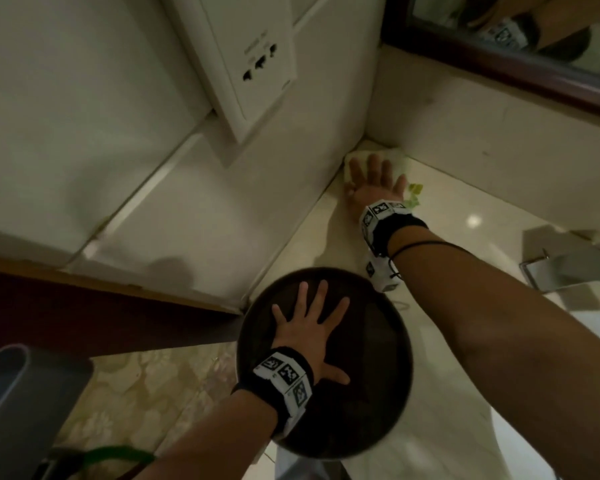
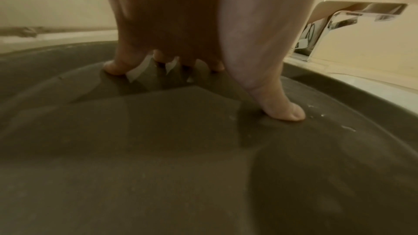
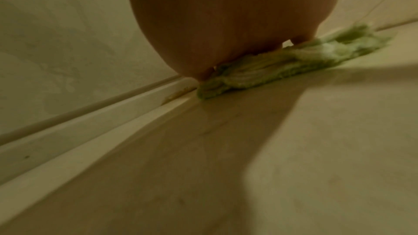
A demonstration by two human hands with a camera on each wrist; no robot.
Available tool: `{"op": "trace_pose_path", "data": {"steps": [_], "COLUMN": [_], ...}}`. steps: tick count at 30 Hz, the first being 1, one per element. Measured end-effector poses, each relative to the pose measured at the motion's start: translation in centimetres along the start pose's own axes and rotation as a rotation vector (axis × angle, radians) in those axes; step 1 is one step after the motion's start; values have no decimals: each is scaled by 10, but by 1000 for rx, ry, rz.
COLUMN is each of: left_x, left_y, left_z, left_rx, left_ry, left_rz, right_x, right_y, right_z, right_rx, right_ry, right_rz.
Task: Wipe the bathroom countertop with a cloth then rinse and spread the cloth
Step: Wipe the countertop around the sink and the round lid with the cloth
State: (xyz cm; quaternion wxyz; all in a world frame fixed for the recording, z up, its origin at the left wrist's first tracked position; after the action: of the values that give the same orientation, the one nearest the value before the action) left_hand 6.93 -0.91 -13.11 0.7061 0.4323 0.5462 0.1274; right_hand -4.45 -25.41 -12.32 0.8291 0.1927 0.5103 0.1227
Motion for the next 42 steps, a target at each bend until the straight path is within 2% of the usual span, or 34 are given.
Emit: {"op": "trace_pose_path", "data": {"steps": [5, 12, 16, 29, 36, 42], "left_x": [2, 1, 0, -12, -72, -127], "left_y": [0, 3, -1, -11, -62, -106], "left_z": [3, 4, 2, 2, -1, 0], "left_rx": [-3, -20, -31, -31, -63, 55], "left_ry": [16, 7, -6, -37, -15, -127], "left_rz": [2, -2, 10, -18, -67, -109], "right_x": [-8, -28, -17, 50, 54, 54], "right_y": [12, 69, 99, 238, 241, 241], "right_z": [-28, -120, -151, -179, -178, -181], "right_rx": [21, 37, 57, -19, 4, 30], "right_ry": [-30, -31, 20, 13, 50, 64], "right_rz": [31, -132, -154, -177, -229, -252]}}
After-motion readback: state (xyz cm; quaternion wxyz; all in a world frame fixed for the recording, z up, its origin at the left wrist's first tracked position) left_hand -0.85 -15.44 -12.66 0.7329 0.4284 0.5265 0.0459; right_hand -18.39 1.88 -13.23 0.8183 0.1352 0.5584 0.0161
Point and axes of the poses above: each hand's wrist, its own y-axis away from the middle knuckle, its own x-axis out of the palm, z = x × y, the point moved 10 cm from there along -y, towards the middle knuckle, and after that the axes turned 14 degrees about -y, right-handed, at the moved point
